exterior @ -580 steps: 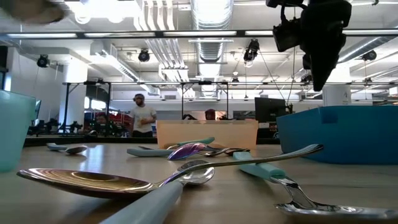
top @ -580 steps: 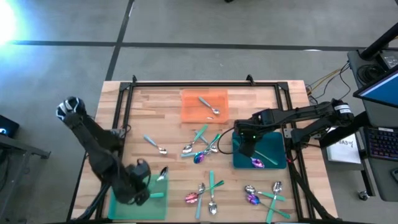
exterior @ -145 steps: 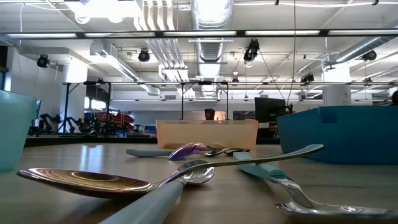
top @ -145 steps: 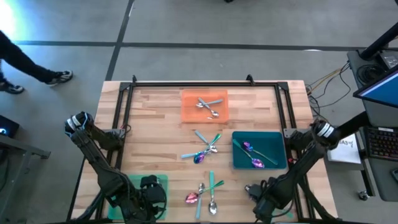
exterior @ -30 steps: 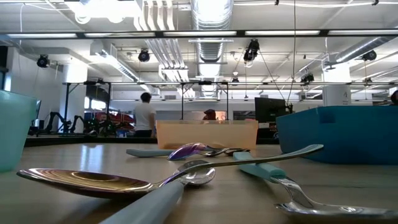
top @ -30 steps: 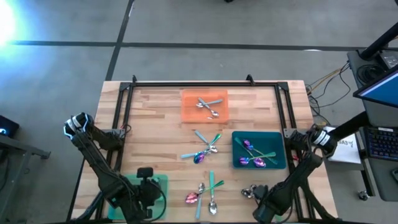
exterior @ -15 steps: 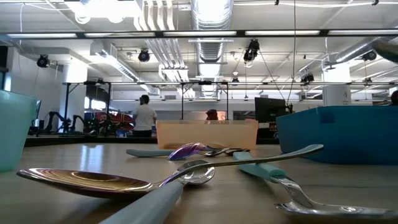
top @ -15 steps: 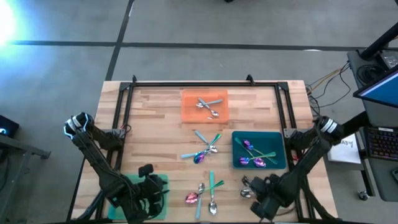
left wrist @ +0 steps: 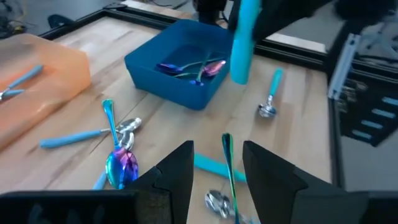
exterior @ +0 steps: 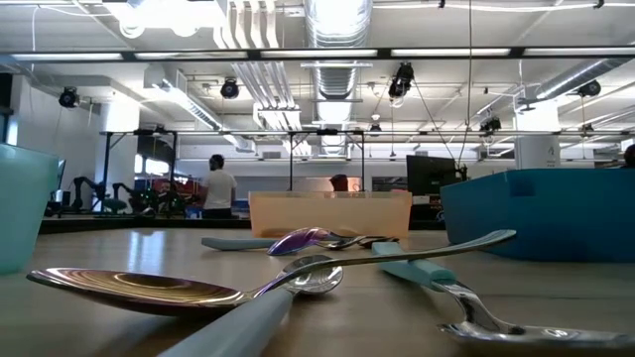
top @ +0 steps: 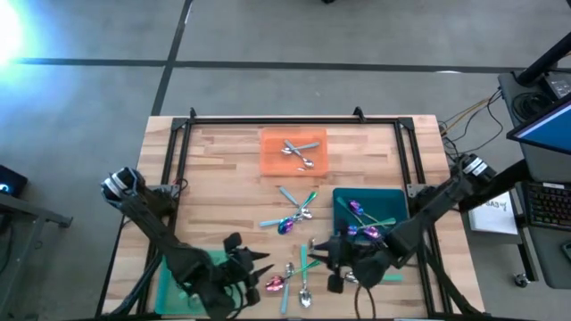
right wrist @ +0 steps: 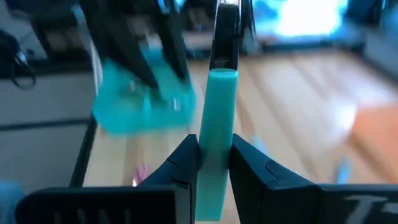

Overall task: Sort silverware by color (type)
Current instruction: Put the green spoon into the green bin

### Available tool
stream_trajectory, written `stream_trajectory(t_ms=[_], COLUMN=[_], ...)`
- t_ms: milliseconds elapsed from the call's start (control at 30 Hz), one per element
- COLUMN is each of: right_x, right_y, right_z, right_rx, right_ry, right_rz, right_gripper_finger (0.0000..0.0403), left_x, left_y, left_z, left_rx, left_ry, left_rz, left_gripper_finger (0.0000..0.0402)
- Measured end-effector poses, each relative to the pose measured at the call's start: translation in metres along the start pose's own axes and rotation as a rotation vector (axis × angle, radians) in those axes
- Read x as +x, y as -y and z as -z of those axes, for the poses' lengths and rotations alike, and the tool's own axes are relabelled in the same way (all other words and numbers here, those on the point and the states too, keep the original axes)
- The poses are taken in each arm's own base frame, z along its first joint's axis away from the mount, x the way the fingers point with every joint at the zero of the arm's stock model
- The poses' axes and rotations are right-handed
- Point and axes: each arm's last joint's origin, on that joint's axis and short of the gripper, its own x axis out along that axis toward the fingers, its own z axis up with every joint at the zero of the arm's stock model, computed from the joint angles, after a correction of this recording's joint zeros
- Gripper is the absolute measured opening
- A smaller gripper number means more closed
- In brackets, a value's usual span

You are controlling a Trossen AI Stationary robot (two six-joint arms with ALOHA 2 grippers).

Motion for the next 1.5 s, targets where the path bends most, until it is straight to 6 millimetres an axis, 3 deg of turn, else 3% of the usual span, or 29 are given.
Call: stream_trajectory(t_ms=[233,633,1000,1200,1400,1500], right_x=[0.011,0.033,0.04,0.041,0.041,0.038], right_y=[0.001,-0.001,-0.003,-0.003,-0.003,-0.002], right_z=[-0.019,-0.011,-0.015,-0.015,-0.014,-0.013], right_rx=[-0.089,-0.134,-0.123,-0.109,-0.059,-0.07], right_ry=[0.149,0.172,0.243,0.241,0.231,0.208], right_rz=[-0.04,-0.019,-0.065,-0.06,-0.065,-0.066], right_gripper_finger=[0.0052,0.0052,0.0052,0.0052,0.0052,0.0086], left_x=[0.02,0.03,0.04,0.042,0.042,0.042], left_y=[0.005,0.018,0.013,0.012,0.012,0.011], left_z=[0.008,-0.004,-0.012,-0.013,-0.014,-0.013], left_rx=[0.006,0.068,0.028,0.034,0.023,0.033], left_ry=[0.11,0.213,0.226,0.224,0.225,0.217], left_rz=[-0.091,-0.073,-0.091,-0.095,-0.087,-0.086], left_gripper_finger=[0.0123,0.0123,0.0122,0.0062,0.006,0.006])
